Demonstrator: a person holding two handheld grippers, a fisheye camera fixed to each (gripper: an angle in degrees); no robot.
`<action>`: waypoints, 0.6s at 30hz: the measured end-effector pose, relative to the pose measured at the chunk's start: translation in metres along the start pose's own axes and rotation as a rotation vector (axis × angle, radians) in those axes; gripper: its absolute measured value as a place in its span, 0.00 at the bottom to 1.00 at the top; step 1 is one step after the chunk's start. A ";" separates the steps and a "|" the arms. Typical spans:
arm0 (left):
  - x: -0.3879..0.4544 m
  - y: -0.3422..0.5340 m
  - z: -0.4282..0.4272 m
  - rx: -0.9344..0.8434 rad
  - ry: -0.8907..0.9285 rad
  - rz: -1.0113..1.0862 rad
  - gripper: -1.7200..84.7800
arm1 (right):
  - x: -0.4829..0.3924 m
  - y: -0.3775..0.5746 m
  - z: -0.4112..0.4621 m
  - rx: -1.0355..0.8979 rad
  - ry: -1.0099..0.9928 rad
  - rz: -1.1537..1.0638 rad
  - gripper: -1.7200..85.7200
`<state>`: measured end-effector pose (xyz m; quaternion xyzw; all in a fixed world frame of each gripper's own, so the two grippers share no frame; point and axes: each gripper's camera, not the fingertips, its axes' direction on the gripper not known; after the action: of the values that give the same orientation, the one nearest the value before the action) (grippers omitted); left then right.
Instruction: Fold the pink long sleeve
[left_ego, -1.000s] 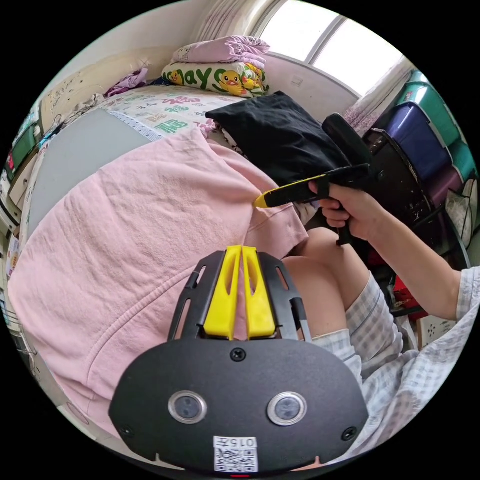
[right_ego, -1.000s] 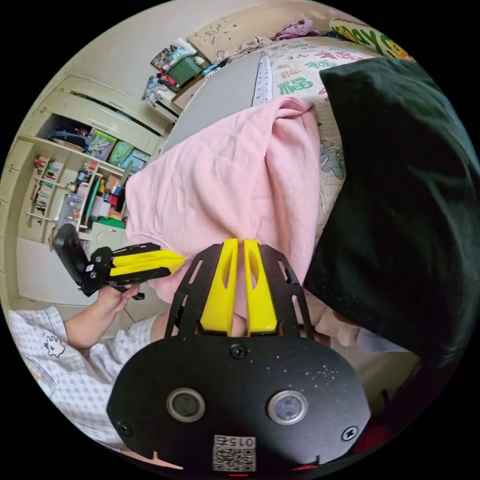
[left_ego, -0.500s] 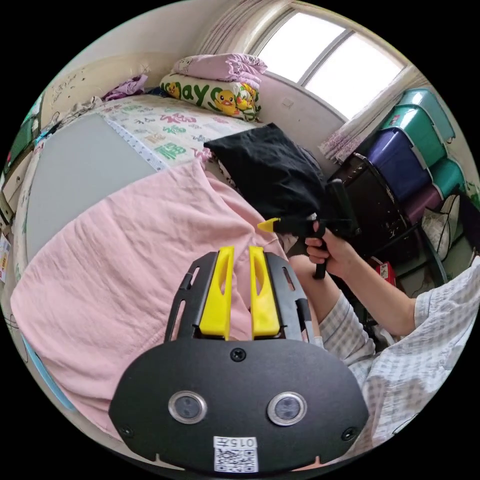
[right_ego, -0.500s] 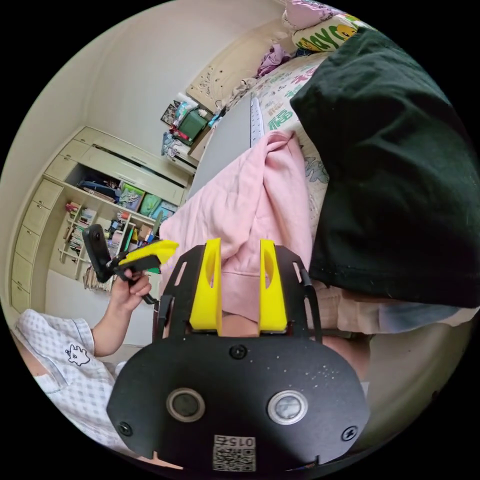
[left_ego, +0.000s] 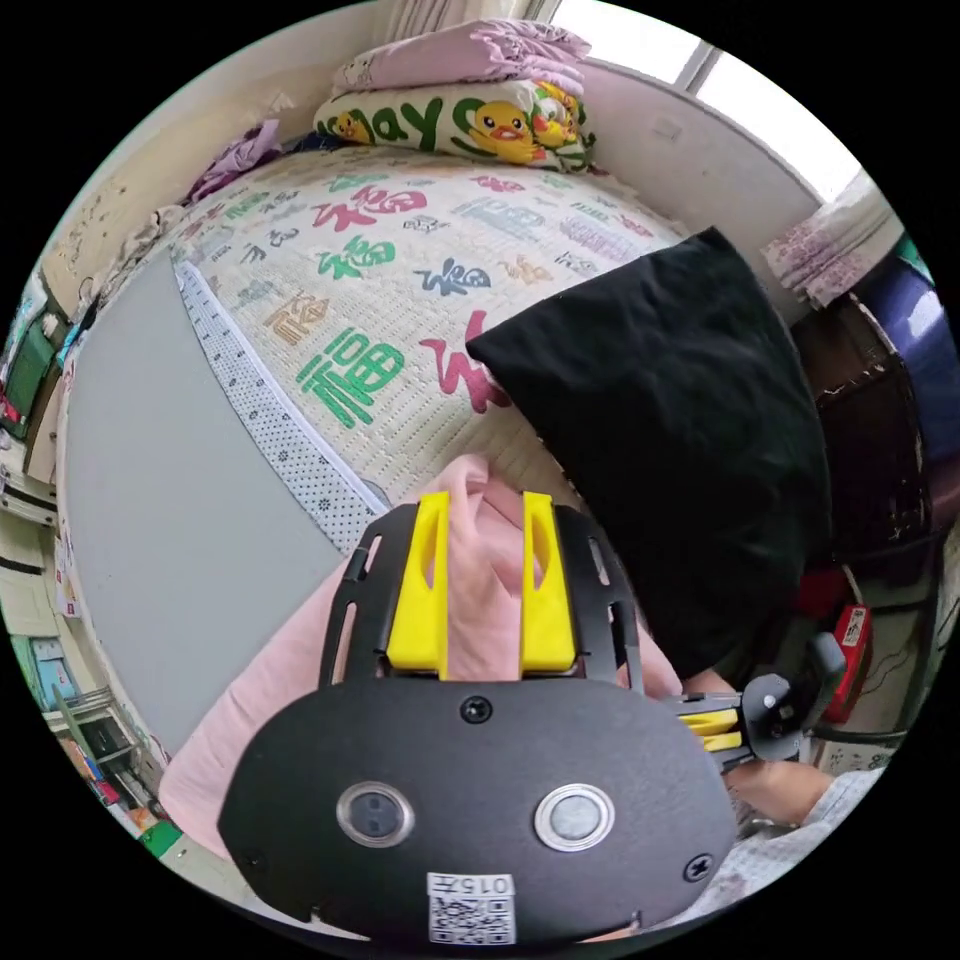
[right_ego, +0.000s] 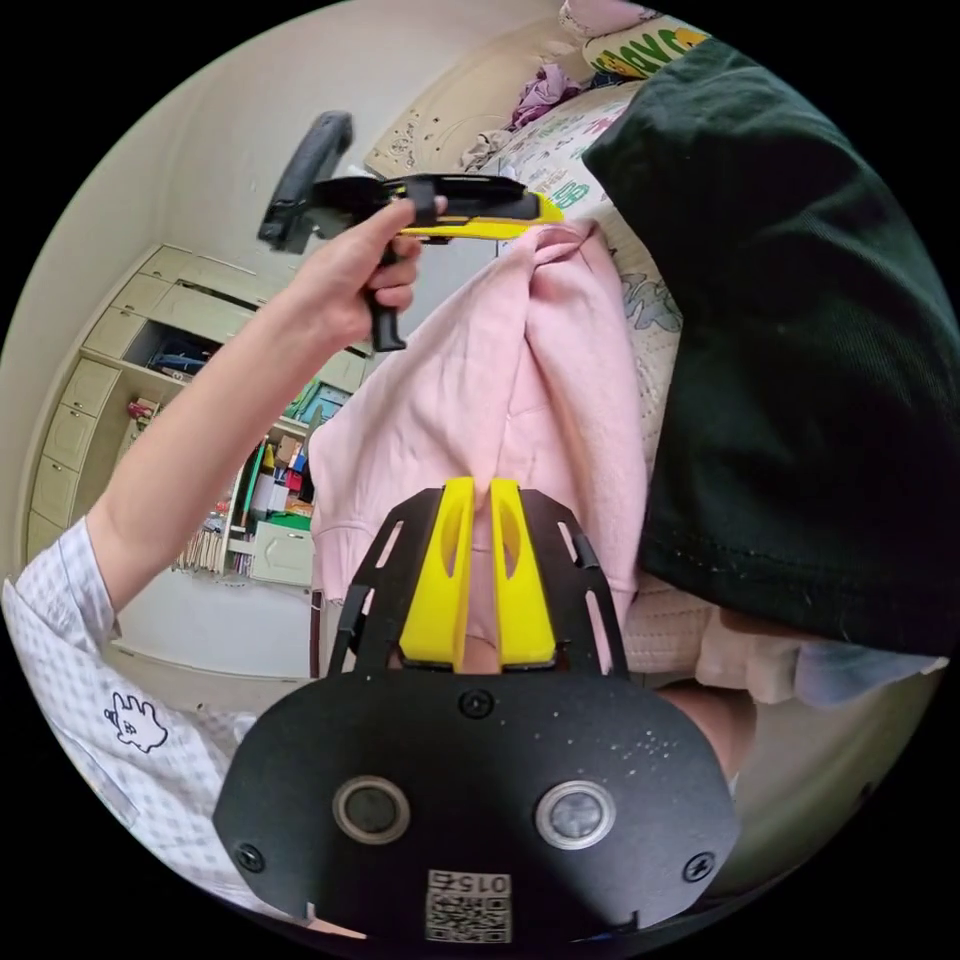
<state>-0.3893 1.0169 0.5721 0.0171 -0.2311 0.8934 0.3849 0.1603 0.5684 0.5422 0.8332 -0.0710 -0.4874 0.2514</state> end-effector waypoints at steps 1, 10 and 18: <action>0.002 -0.003 0.003 -0.013 -0.055 0.000 0.09 | 0.000 0.001 0.000 -0.001 -0.005 -0.003 0.05; -0.007 -0.010 -0.005 0.009 -0.072 -0.036 0.04 | -0.025 0.031 0.010 0.041 0.085 -0.117 0.03; -0.055 0.044 -0.051 0.190 0.329 -0.036 0.13 | -0.042 0.035 0.088 -0.187 0.372 -0.140 0.04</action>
<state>-0.3739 0.9747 0.4978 -0.0890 -0.0793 0.8949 0.4301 0.0683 0.5224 0.5565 0.8846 0.0803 -0.3460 0.3021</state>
